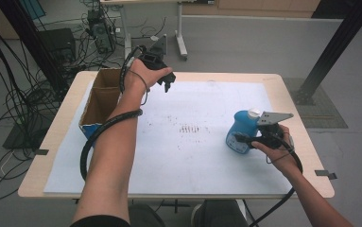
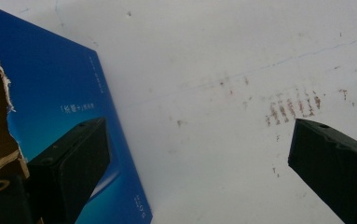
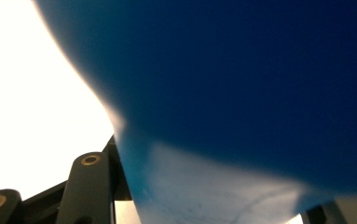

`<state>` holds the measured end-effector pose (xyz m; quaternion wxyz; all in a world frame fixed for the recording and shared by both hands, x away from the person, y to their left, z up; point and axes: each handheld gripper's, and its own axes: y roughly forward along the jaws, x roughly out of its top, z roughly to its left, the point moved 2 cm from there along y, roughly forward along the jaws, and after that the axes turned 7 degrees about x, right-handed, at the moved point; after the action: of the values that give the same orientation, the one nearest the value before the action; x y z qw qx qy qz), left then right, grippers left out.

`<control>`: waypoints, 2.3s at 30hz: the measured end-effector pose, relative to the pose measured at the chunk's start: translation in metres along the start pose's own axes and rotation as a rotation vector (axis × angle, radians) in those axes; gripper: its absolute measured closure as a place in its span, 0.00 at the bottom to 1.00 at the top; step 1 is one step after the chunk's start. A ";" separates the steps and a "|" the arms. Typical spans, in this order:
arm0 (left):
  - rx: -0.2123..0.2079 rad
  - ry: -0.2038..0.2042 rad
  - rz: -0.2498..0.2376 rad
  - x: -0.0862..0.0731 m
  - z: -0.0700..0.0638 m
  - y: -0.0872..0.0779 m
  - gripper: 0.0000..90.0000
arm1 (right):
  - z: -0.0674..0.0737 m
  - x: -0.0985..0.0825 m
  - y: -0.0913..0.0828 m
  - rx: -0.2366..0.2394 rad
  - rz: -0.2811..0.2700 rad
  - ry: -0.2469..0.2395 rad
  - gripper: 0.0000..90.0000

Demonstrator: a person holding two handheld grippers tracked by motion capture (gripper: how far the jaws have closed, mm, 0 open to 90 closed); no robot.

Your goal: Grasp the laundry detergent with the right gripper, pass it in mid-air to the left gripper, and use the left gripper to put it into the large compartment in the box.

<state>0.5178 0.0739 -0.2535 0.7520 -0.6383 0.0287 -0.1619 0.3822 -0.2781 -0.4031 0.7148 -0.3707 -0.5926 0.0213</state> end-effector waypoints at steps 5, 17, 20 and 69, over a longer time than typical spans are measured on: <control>0.000 0.003 -0.003 0.000 0.000 0.000 0.07 | 0.000 0.000 0.000 -0.001 0.002 0.004 0.47; 0.001 -0.003 -0.005 -0.001 0.001 -0.001 0.07 | 0.000 0.000 0.000 -0.001 0.002 0.007 0.48; 0.001 0.000 -0.004 -0.001 0.001 0.000 0.07 | 0.000 0.000 0.000 0.001 0.001 0.008 0.48; -0.016 0.041 -0.016 -0.007 -0.003 -0.012 0.07 | 0.000 0.002 0.000 0.000 0.005 0.022 0.49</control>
<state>0.5077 0.0713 -0.2436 0.7449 -0.6410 0.0402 -0.1806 0.3830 -0.2774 -0.4017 0.7213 -0.3724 -0.5837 0.0190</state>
